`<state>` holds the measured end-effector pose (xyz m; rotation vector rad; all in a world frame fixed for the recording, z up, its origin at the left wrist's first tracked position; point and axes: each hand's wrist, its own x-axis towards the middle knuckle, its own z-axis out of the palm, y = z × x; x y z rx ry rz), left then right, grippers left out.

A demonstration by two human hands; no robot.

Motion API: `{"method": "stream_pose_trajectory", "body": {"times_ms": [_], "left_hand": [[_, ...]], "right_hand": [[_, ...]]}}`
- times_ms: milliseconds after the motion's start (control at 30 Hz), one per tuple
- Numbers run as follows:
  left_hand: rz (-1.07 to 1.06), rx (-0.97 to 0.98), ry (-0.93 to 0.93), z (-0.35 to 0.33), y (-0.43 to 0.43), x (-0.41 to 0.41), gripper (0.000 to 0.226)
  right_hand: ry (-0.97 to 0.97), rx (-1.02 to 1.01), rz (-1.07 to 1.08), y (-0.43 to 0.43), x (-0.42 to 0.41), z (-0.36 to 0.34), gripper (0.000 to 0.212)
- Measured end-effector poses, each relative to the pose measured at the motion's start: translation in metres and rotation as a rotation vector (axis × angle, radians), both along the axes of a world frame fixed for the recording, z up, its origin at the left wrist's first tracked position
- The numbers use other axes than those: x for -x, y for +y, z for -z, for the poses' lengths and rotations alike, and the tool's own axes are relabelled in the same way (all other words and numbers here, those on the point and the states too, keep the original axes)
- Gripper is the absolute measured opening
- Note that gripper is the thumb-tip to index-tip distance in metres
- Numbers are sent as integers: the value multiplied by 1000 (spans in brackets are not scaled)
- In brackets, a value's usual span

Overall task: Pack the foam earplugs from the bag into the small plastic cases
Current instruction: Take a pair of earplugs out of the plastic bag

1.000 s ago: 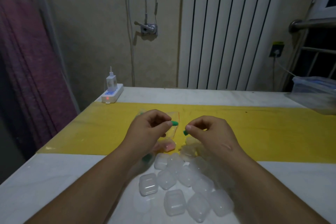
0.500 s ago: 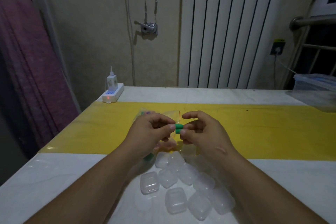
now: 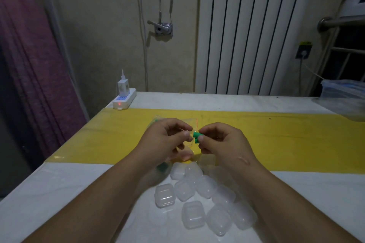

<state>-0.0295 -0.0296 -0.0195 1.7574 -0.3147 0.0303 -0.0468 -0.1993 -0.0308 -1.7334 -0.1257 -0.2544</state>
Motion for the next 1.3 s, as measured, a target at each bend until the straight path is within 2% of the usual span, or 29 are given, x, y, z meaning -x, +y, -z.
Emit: {"method": "stream_pose_trajectory", "body": {"times_ms": [67, 167, 233, 333, 400, 500, 600, 733, 967, 1067, 1233, 1300], "left_hand": [[37, -82, 12, -3, 6, -1, 14], [138, -570, -114, -6, 18, -3, 16], [213, -781, -107, -6, 23, -1, 15], [285, -950, -73, -5, 26, -4, 33], [311, -996, -94, -5, 26, -3, 40], [288, -897, -133, -6, 26, 0, 40], [232, -687, -140, -4, 26, 0, 38], [228, -358, -83, 1, 23, -2, 48], [221, -148, 19, 6, 15, 0, 45], [192, -60, 7, 7, 14, 0, 48], [112, 32, -28, 5, 11, 1, 37], [116, 83, 0, 2, 10, 4, 36]], "right_hand": [[-13, -16, 18, -1, 0, 0, 10], [-8, -16, 35, -1, 0, 2, 12], [-2, -3, 43, -2, -1, 3, 13], [6, 6, 40, -2, -1, 3, 14], [7, 12, 43, -2, 0, 2, 14], [6, 6, 60, -2, 1, 1, 15], [-13, 34, 98, -4, 2, -2, 19], [0, 56, 94, -5, 2, -4, 22], [111, -57, 86, 0, 1, -1, 33], [136, -53, 59, 2, 1, -3, 30], [127, -5, 10, 2, 5, -3, 18], [117, 11, -16, 3, 8, -4, 22]]}}
